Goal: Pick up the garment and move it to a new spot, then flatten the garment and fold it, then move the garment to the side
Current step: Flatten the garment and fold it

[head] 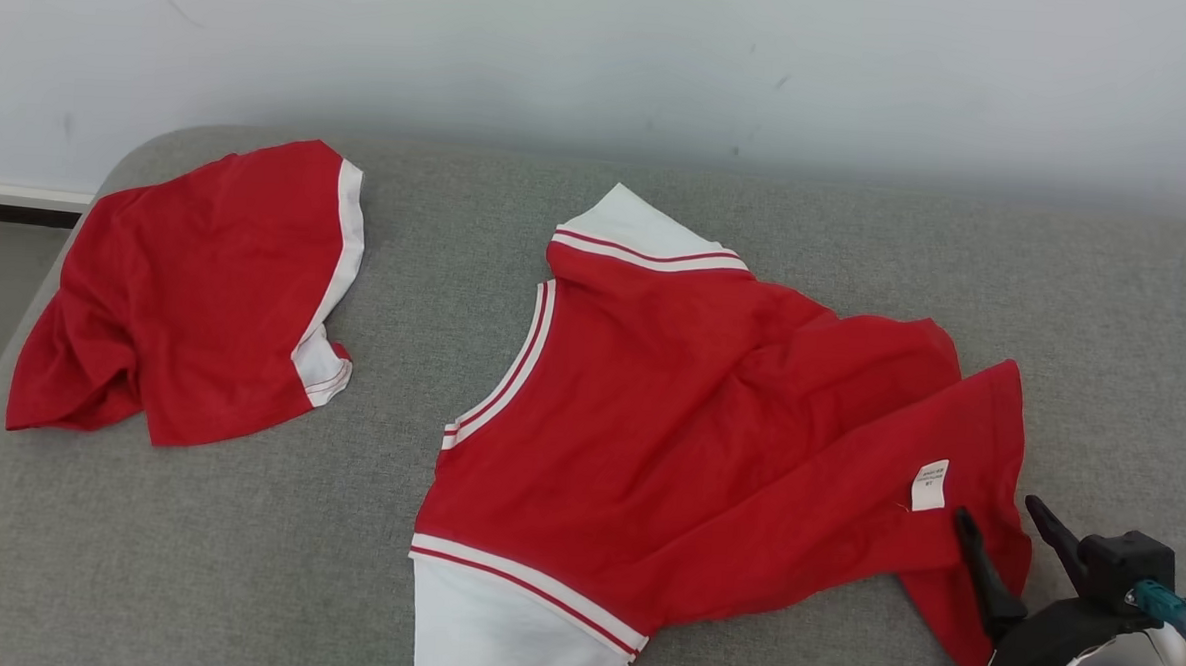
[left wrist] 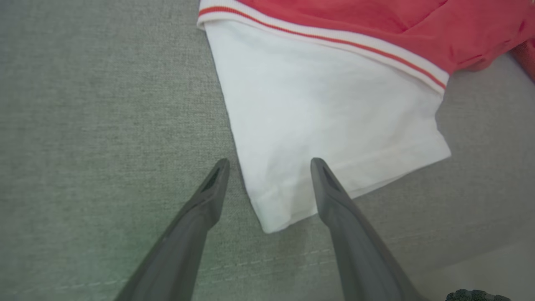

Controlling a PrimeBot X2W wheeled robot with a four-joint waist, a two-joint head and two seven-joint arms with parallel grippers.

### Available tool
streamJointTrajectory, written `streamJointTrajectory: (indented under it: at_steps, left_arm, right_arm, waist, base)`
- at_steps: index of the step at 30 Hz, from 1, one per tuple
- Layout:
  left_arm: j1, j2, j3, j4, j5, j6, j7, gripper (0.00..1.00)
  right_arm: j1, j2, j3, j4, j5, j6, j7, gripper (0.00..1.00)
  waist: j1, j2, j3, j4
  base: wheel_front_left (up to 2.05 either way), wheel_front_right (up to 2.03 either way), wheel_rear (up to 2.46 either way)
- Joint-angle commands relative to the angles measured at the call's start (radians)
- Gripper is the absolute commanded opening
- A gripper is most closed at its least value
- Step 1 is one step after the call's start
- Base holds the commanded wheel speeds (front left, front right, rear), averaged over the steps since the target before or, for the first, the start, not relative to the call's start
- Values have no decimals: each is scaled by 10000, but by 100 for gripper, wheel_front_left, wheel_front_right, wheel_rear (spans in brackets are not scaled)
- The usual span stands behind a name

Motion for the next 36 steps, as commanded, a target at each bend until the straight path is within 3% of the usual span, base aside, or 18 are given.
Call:
streamJointTrajectory:
  at_steps: [1, 8, 9, 10, 11, 12, 19, 27, 36]
  left_arm:
    - [-158, 69, -44, 230, -166, 18, -22, 100]
    - [-525, -109, -369, 859, -731, 22, -104, 100]
    - [-575, -175, -490, 917, -909, 21, -45, 100]
    - [-645, -186, -666, 986, -986, 11, 15, 82]
    - [-694, -178, -791, 1028, -1099, -2, -5, 49]
    - [-753, -206, -907, 1052, -1256, -2, -34, 0]
    - [-974, 85, -794, 492, -2223, 14, -399, 0]
    - [-1686, 679, 696, -1551, -2821, 14, -463, 0]
    - [-5240, 1561, 1063, -2721, -2836, 14, 386, 0]
  right_arm:
    - [-154, -70, 122, 140, 144, -28, -7, 100]
    - [-496, -96, 634, 615, 479, -28, -13, 100]
    - [-540, -82, 720, 701, 578, -28, -13, 89]
    - [-586, -68, 822, 786, 671, -28, -13, 24]
    - [-646, -68, 914, 842, 751, -28, -13, 0]
    - [-708, -66, 1013, 886, 820, -28, -14, 0]
    - [-609, -223, 1457, 39, 1098, -28, -17, 0]
    - [-473, -541, 1585, -2316, 1343, -28, -17, 0]
    - [-2230, -871, 1713, -3848, 2072, -28, 5, 0]
  waist:
    - [-1, -1, 18, 1]
    - [-1, -1, 82, -70]
    - [-1, -1, 89, -87]
    - [-1, -1, 93, -102]
    - [-1, -1, 97, -115]
    - [-1, -1, 99, -130]
    - [-1, -1, -73, -242]
    - [-1, -1, -219, -657]
    - [-1, -1, 513, -1289]
  base:
    - [0, 0, 0]
    - [0, 0, 0]
    - [0, 0, 0]
    - [0, 0, 0]
    - [0, 0, 0]
    - [0, 0, 0]
    - [0, 0, 0]
    - [0, 0, 0]
    - [0, 0, 0]
